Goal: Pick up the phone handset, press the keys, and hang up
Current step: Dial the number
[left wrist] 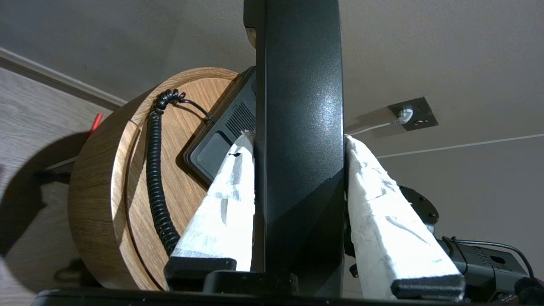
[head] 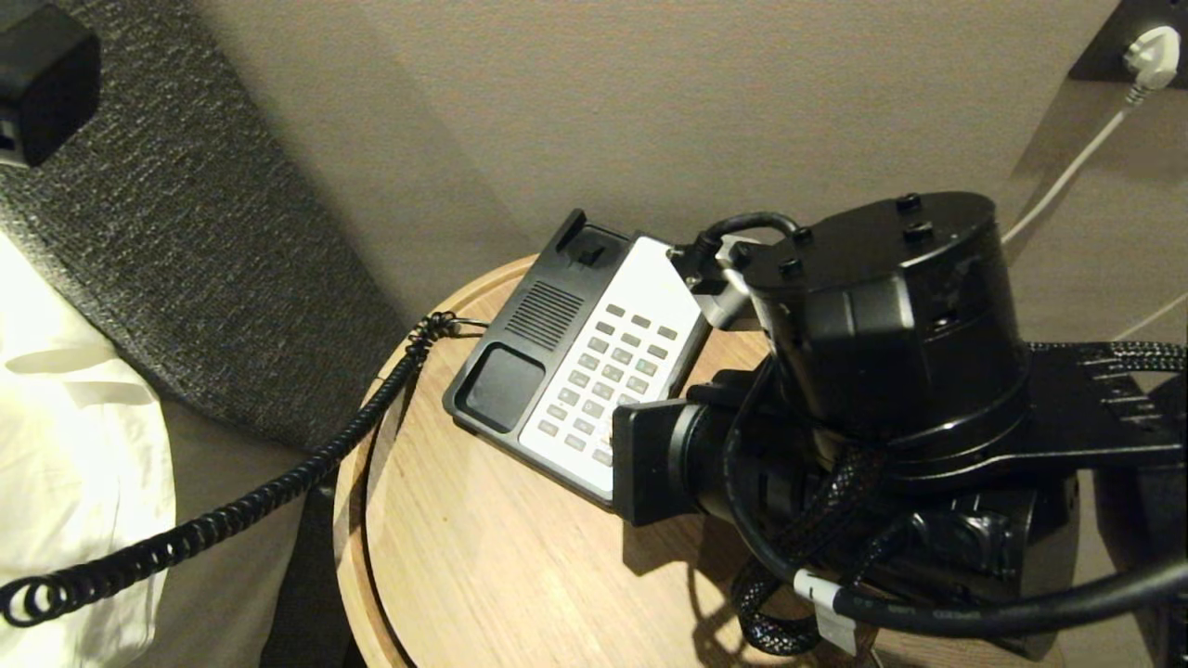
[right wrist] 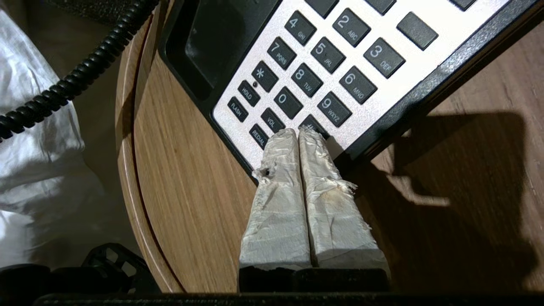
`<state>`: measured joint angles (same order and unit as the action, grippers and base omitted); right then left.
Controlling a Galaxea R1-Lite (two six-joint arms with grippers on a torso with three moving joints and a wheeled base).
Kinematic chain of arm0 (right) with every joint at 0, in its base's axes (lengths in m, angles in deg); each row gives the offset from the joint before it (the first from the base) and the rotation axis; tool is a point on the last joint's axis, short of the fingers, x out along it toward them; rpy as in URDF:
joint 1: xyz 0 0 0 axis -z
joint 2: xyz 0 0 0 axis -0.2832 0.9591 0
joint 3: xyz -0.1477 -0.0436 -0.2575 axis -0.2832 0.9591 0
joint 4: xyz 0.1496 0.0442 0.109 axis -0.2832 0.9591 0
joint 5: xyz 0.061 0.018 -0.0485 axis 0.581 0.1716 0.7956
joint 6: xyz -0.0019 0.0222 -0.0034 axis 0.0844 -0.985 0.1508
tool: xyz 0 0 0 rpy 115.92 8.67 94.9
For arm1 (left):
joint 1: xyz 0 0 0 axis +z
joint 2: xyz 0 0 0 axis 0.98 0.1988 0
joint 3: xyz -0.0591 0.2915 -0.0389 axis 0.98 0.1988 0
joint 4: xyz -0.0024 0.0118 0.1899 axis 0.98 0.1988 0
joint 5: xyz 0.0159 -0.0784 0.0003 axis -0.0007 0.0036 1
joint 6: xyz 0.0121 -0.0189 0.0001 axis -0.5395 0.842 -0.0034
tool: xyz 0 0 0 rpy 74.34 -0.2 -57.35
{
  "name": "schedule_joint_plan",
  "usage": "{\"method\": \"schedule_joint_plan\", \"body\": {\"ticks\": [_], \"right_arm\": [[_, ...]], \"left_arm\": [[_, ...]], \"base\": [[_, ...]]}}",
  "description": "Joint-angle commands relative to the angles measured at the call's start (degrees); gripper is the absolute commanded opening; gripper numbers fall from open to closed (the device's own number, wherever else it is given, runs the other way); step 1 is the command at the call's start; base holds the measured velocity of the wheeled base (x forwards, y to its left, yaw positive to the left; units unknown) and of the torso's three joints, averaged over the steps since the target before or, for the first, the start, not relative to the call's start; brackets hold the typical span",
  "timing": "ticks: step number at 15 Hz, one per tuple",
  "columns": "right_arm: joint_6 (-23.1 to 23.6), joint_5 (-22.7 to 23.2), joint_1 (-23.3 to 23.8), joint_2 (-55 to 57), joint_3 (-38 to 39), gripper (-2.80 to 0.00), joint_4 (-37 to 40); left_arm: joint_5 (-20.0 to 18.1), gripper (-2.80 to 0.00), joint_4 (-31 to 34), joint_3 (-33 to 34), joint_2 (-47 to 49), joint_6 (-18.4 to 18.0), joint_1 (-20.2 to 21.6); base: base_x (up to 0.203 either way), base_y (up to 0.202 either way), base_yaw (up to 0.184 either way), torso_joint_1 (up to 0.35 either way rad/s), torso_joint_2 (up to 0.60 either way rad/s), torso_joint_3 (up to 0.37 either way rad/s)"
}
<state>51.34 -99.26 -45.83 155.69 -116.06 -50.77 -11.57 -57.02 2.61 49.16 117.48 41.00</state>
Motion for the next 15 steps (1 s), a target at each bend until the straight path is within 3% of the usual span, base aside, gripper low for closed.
{"method": "schedule_joint_plan", "body": {"ticks": [1, 15], "right_arm": [[0.0, -0.2, 0.7, 0.1, -0.2, -2.8, 0.0], [0.4, -0.2, 2.2, 0.4, -0.1, -2.8, 0.0]], "left_arm": [[0.0, -2.8, 0.1, 0.2, -0.1, 0.3, 0.0], [0.0, -2.8, 0.1, 0.1, -0.1, 0.3, 0.0]], "base": [[0.0, 0.0, 0.0, 0.0, 0.0, 0.0], [0.0, 0.0, 0.0, 0.0, 0.0, 0.0]]}}
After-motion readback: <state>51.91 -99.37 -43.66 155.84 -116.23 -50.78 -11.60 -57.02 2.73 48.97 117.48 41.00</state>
